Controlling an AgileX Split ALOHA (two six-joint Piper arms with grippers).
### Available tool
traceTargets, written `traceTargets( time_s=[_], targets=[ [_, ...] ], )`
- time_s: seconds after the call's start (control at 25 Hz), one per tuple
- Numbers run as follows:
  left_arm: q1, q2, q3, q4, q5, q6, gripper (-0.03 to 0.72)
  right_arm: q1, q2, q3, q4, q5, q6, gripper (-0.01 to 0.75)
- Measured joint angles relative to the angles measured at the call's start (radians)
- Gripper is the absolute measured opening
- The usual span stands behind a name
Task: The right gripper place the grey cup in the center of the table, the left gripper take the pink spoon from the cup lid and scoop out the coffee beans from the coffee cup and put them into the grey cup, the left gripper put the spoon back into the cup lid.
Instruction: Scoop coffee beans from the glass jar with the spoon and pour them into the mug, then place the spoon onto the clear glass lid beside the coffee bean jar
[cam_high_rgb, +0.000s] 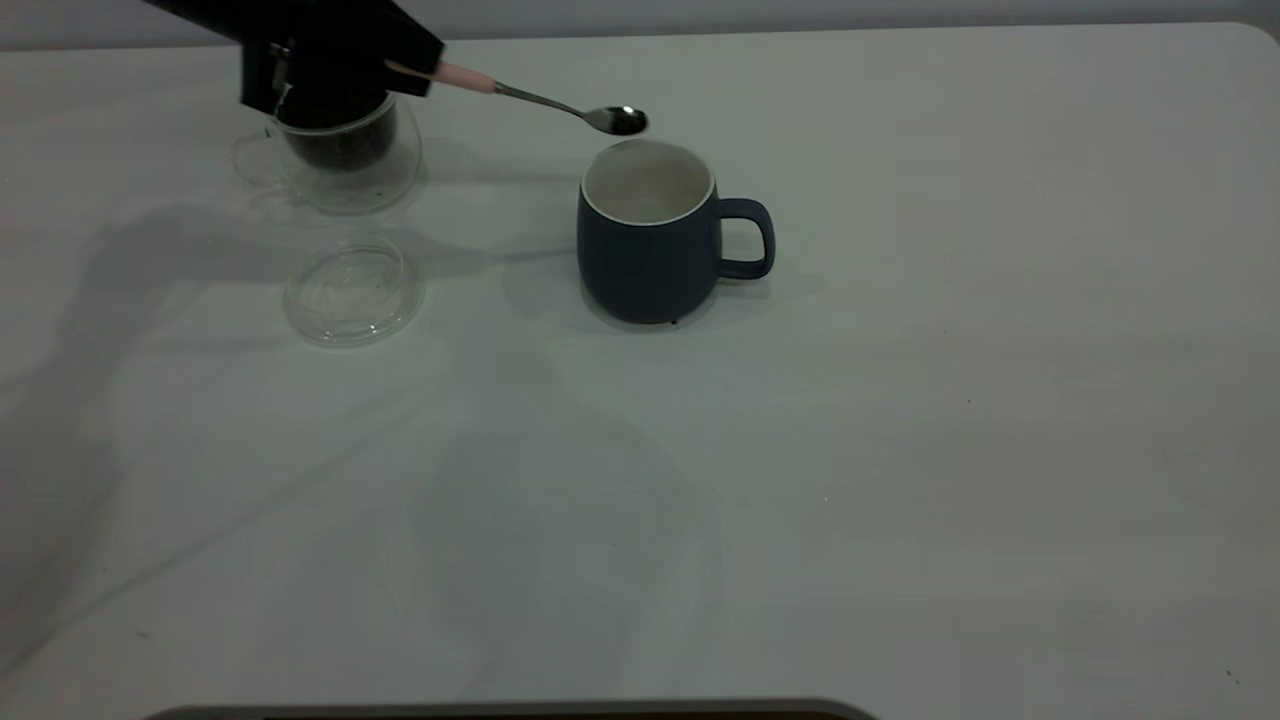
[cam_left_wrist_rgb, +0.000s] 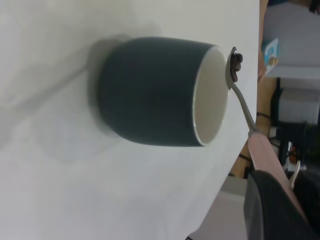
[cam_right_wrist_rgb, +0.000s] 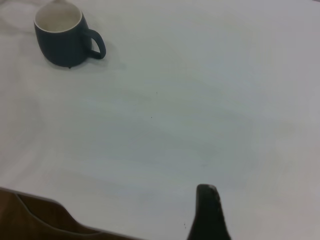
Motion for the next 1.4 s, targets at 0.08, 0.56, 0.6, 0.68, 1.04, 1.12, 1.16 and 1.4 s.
traceTargets(
  time_s=[0.08, 0.56, 0.6, 0.68, 1.04, 1.12, 1.16, 1.4],
  targets=[
    [-0.013, 0.0, 0.001, 0.004, 0.0, 0.009, 0.127, 0.0, 0.0, 0.0, 0.0, 0.0, 0.0, 0.588],
    [-0.022, 0.0, 0.001, 0.054, 0.0, 0.362, 0.127, 0.0, 0.0, 0.0, 0.0, 0.0, 0.0, 0.588],
    [-0.022, 0.0, 0.001, 0.054, 0.0, 0.417, 0.127, 0.0, 0.0, 0.0, 0.0, 0.0, 0.0, 0.588],
    [-0.022, 0.0, 0.001, 0.053, 0.0, 0.528, 0.127, 0.0, 0.0, 0.0, 0.0, 0.0, 0.0, 0.588],
    [-0.022, 0.0, 0.0, 0.023, 0.0, 0.731, 0.127, 0.0, 0.0, 0.0, 0.0, 0.0, 0.0, 0.588],
    [-0.022, -0.001, 0.0, 0.012, 0.0, 0.721, 0.127, 0.0, 0.0, 0.0, 0.0, 0.0, 0.0, 0.588],
    [-0.022, -0.002, 0.0, 0.006, 0.0, 0.696, 0.127, 0.0, 0.0, 0.0, 0.0, 0.0, 0.0, 0.588],
    [0.033, -0.072, 0.0, 0.017, 0.002, 0.333, 0.127, 0.0, 0.0, 0.0, 0.0, 0.0, 0.0, 0.588]
  ],
)
